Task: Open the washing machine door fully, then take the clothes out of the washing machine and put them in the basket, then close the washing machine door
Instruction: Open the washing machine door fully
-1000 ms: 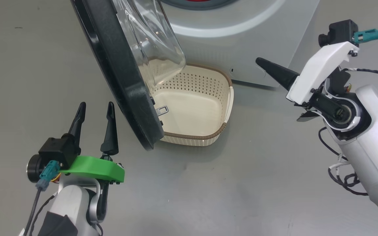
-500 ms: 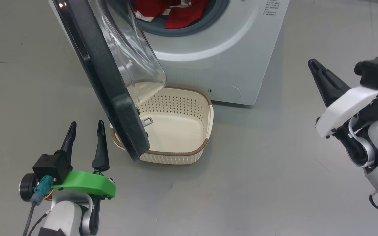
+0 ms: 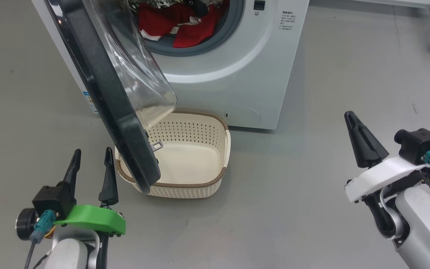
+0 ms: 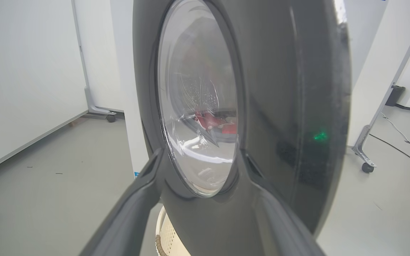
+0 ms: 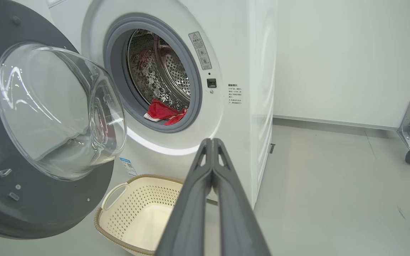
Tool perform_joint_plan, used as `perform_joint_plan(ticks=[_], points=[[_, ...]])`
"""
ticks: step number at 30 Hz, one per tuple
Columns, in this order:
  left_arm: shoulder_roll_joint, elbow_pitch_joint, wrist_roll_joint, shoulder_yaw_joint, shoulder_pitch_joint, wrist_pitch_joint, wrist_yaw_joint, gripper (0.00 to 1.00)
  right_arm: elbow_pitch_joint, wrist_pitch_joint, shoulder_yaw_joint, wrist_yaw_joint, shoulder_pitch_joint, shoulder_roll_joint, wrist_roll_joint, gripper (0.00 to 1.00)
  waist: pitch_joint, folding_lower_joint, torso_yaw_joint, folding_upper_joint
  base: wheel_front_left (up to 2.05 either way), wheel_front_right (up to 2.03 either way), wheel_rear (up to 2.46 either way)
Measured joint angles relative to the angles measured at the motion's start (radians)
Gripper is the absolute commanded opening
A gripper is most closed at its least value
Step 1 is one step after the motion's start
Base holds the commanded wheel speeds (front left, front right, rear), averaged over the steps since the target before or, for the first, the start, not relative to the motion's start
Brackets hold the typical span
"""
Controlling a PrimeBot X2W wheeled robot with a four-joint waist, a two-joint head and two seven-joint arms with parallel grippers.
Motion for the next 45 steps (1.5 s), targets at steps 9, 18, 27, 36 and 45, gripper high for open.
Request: perform_joint_plan(ticks=[9, 18, 27, 36, 45], points=[[0.0, -0.003, 0.01, 0.022, 0.022, 0.0, -0.012, 1.0, 0.001, -0.005, -0.026, -0.025, 0.09, 0.048, -0.004, 0.0, -0.011, 0.0, -0.021, 0.0, 0.0, 0.0, 0.0], [0.0, 0.0, 0.016, 0.029, 0.045, 0.0, -0.02, 1.0, -0.022, -0.008, -0.094, -0.042, 0.148, 0.075, -0.084, 1.0, -0.027, 0.0, -0.032, 0.0, 0.0, 0.0, 0.0], [0.0, 0.0, 0.025, 0.035, 0.048, 0.0, -0.029, 1.0, -0.081, -0.008, -0.176, -0.043, 0.201, 0.129, -0.152, 1.0, -0.031, 0.0, -0.039, 0.0, 0.0, 0.0, 0.0], [0.0, 0.001, 0.028, 0.038, 0.066, 0.0, -0.031, 1.0, -0.102, -0.008, -0.203, -0.044, 0.249, 0.154, -0.206, 1.0, -0.035, 0.0, -0.042, 0.0, 0.0, 0.0, 0.0], [0.0, 0.001, 0.033, 0.044, 0.067, 0.0, -0.038, 1.0, -0.115, -0.008, -0.218, -0.044, 0.281, 0.172, -0.25, 1.0, -0.033, 0.0, -0.046, 0.0, 0.0, 0.0, 0.0]])
